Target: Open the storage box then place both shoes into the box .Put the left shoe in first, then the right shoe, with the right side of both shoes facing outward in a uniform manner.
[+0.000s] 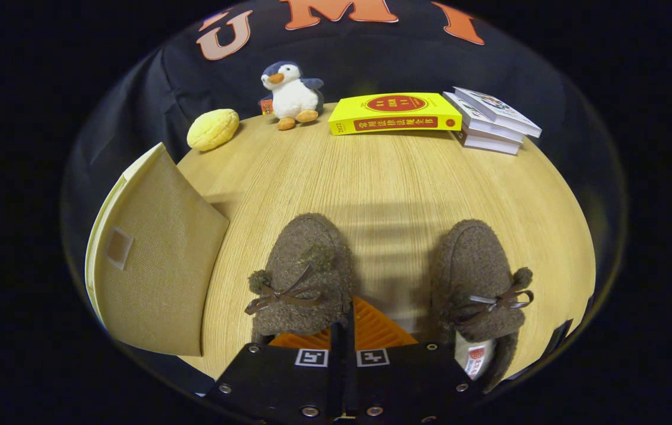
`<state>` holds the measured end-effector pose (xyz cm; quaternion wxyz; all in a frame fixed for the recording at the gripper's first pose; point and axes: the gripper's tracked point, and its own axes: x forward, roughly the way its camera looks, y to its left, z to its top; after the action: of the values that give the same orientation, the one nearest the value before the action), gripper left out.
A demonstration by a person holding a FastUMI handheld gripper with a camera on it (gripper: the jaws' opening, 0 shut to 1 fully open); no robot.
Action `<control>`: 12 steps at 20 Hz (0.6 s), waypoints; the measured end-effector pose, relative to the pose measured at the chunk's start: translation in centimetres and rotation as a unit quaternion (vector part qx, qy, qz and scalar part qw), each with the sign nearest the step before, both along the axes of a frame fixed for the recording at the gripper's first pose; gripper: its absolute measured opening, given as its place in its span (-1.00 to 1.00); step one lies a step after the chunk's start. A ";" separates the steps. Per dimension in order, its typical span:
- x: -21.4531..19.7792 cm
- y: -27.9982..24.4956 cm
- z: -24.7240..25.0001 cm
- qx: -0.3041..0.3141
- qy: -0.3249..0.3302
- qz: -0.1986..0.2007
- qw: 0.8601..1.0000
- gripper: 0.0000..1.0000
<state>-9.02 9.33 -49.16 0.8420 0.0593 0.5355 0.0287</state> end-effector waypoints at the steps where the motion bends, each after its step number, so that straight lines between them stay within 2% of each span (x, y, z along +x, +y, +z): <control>1: 0.1 0.4 1.0 0.006 -0.001 -0.007 1.000 -0.94; 8: 1.9 3.2 11.2 0.024 -0.053 -0.028 0.998 -0.94; 12: 3.1 7.0 16.4 0.061 -0.083 -0.045 0.994 -0.94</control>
<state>-5.93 16.36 -32.79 0.8786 0.1319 0.4581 0.0279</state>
